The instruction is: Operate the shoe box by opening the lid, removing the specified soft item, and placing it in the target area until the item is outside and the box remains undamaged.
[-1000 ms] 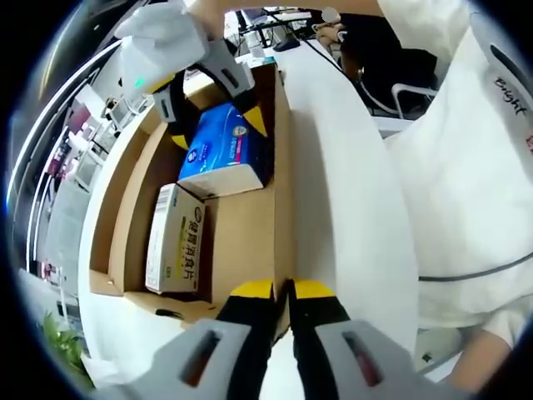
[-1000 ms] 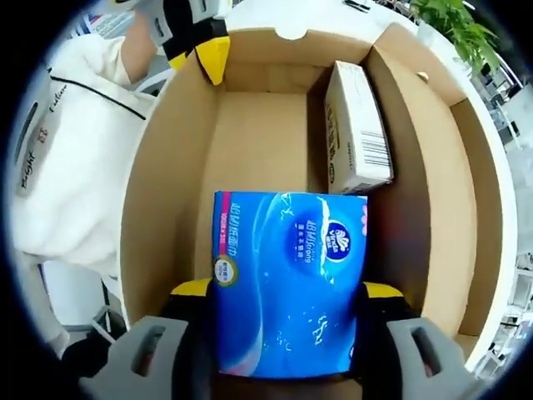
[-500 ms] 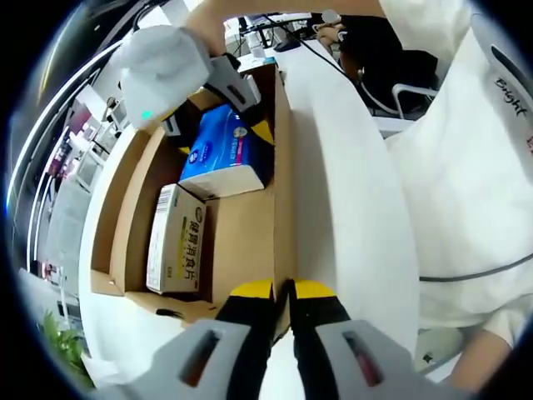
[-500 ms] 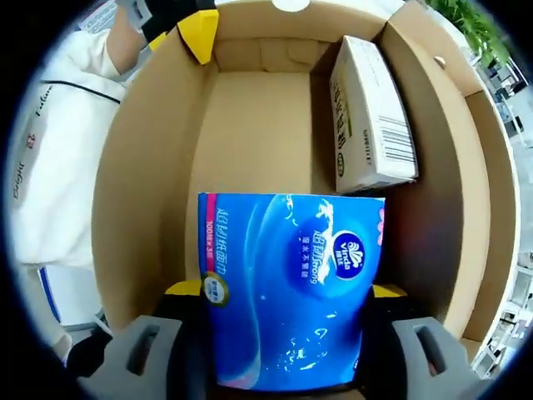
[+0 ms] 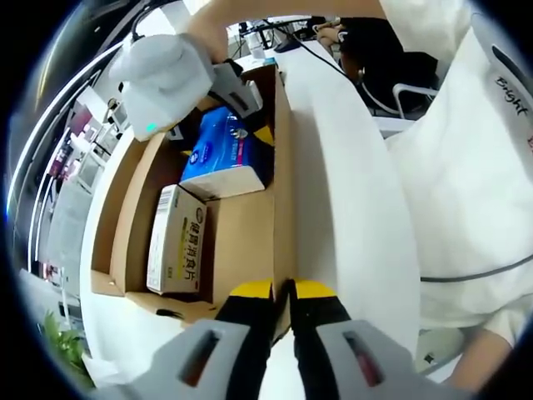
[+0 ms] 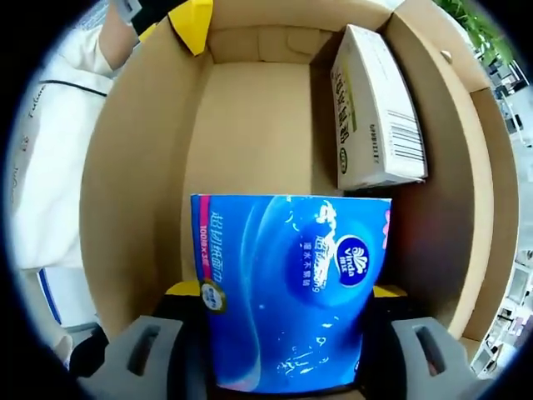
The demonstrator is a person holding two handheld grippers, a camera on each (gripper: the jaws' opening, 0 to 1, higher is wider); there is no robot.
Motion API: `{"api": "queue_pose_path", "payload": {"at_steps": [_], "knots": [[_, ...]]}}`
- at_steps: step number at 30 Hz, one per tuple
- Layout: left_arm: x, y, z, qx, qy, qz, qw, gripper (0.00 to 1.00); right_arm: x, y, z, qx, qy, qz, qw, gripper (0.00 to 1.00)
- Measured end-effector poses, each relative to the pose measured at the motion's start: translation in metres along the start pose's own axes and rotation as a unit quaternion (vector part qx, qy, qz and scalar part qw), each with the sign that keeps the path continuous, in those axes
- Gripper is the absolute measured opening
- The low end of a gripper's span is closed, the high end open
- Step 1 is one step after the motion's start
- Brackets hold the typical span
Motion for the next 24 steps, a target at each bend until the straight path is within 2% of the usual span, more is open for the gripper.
{"api": "queue_pose_path", "payload": {"at_steps": [10, 16, 24], "knots": [[-0.0008, 0.0002, 0.0004, 0.001, -0.001, 0.001, 1.0, 0.06, -0.0014, 0.0008, -0.0003, -0.002, 0.004, -0.004, 1.0, 0.76], [-0.0013, 0.0001, 0.0003, 0.002, -0.002, 0.001, 1.0, 0.06, -0.0016, -0.0008, 0.0002, -0.006, -0.01, -0.007, 0.9999, 0.75], [-0.0021, 0.0003, 0.0, 0.0, -0.001, 0.001, 1.0, 0.06, -0.0004, -0.0024, -0.0003, -0.005, -0.013, -0.008, 0.9999, 0.74]]}}
Point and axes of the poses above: the point that each gripper's makers call its tool centre point, and the gripper's own axes: x roughly backward along the fingers, y roughly to its left, z roughly out of its underside, the point moved 3 cm from there along x, roughly backward along the fingers, and after that the axes turned 13 degrees about z, right-handed, at the moved point
